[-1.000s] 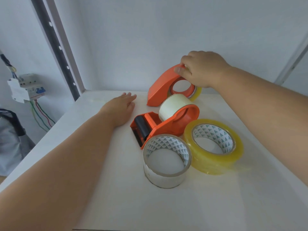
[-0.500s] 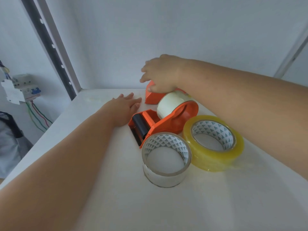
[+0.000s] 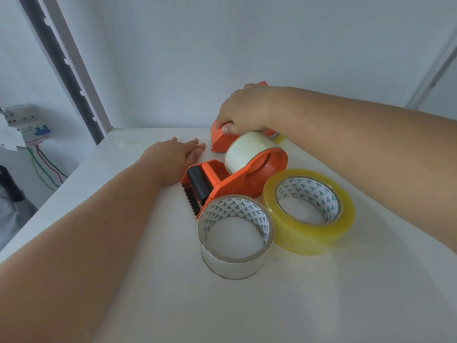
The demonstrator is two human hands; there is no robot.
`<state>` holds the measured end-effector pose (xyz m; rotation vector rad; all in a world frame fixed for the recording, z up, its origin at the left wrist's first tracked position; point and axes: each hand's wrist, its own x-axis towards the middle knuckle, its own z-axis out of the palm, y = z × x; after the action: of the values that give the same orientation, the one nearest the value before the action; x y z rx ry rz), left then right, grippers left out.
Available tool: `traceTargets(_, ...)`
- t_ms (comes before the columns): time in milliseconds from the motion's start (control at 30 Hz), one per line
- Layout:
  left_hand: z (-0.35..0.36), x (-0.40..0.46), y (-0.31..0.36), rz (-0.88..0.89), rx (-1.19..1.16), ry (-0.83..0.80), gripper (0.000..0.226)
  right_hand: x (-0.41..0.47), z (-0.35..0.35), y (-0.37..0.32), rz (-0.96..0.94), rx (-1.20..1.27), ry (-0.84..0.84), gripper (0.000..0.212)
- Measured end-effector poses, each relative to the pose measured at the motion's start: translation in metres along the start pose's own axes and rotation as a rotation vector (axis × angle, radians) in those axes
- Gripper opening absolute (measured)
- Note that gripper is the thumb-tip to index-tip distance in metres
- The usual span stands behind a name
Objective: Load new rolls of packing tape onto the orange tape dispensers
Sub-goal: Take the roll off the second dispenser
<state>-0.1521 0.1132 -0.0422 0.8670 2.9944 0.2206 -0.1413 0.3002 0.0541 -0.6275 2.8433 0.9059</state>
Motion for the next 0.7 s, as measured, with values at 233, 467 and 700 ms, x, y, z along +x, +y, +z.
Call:
traceTargets(233,0.000,0.003,-0.001,0.067,0.033,0.039,0.047,0.000,-0.001,0.000,-0.008,-0.017,0.028,0.043)
traceTargets(467,0.006,0.009,-0.013,0.006,-0.052,0.041,0.052,0.000,-0.001,-0.001,0.034,0.018,0.044,0.044)
traceTargets(700,0.003,0.004,-0.009,-0.033,-0.099,0.057,0.051,0.008,0.001,-0.008,0.050,0.010,0.018,0.046)
